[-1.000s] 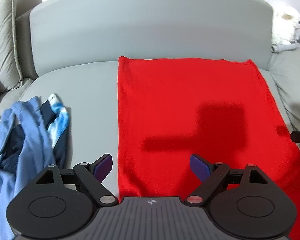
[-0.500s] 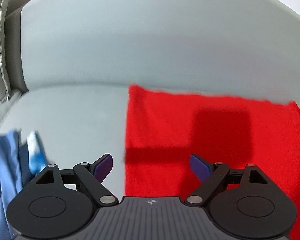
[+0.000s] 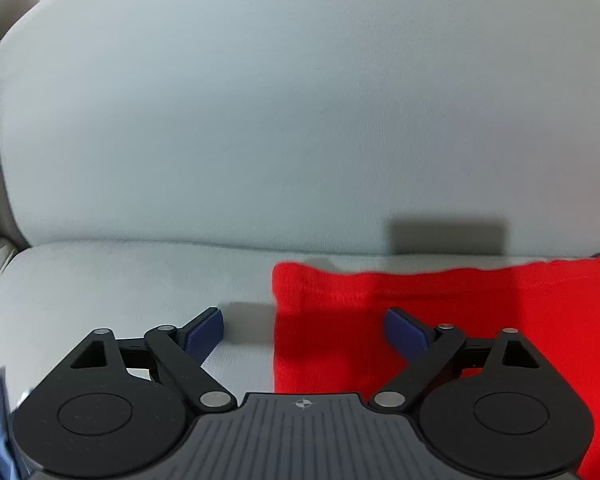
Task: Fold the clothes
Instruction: 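Close both grippers on the corners of the red shirt's collar end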
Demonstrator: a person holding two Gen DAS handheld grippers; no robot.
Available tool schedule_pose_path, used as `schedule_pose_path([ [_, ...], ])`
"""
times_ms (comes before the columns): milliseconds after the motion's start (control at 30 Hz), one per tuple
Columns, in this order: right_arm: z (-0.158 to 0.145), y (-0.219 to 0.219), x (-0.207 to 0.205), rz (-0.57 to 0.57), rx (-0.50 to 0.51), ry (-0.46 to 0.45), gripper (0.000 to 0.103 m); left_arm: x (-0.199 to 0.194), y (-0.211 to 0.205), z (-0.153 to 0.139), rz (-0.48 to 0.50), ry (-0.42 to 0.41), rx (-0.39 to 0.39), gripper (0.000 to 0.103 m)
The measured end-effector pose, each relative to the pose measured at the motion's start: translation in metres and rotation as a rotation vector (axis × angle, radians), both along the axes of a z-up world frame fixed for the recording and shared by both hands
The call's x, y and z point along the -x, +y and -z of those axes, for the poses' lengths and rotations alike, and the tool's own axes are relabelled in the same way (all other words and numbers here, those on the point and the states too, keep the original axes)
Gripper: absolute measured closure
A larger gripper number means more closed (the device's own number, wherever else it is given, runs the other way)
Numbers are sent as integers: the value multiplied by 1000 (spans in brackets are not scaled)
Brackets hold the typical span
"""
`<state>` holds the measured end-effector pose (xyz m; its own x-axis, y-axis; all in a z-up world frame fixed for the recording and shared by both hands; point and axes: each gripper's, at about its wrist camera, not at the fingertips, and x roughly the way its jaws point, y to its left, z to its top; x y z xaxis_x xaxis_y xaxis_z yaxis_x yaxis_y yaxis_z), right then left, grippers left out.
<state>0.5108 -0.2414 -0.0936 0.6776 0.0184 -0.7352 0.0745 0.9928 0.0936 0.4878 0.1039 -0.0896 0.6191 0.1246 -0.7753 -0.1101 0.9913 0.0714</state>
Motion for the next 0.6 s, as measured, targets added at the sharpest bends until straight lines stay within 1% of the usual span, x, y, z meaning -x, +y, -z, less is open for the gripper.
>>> schedule_pose_path([
  [33,2,-1,-4,-10,-9,2,45,-3,0,2,5,4,1,6],
  [100,5,-2,-8,-27,-4,4,48,-4,-1,3,23,5,4,7],
  [167,8,-2,-8,-52,15,0,55,-3,-1,3,48,3,13,13],
  [200,8,-1,-7,-65,25,-4,57,-1,-2,2,70,-2,22,22],
  [233,9,-1,-7,-73,29,-6,63,2,-2,0,96,-8,29,32],
  [267,8,-1,-7,-85,27,-6,72,3,-3,-1,122,-12,35,40],
  [300,8,-1,-7,-99,24,-7,77,5,-4,-3,149,-15,44,55],
  [333,7,2,-8,-121,27,-3,86,6,-6,-6,178,-18,47,73],
  [367,6,5,-9,-132,41,-1,94,7,-8,-9,187,-21,38,82],
  [400,6,7,-10,-140,58,1,98,8,-9,-11,190,-26,28,91],
  [433,3,12,-10,-147,95,-3,99,12,-11,-15,195,-36,11,94],
  [533,-7,21,-1,-153,185,-49,99,25,-17,-24,212,-66,-47,95],
  [600,-17,25,7,-160,215,-82,100,33,-20,-33,212,-85,-70,95],
])
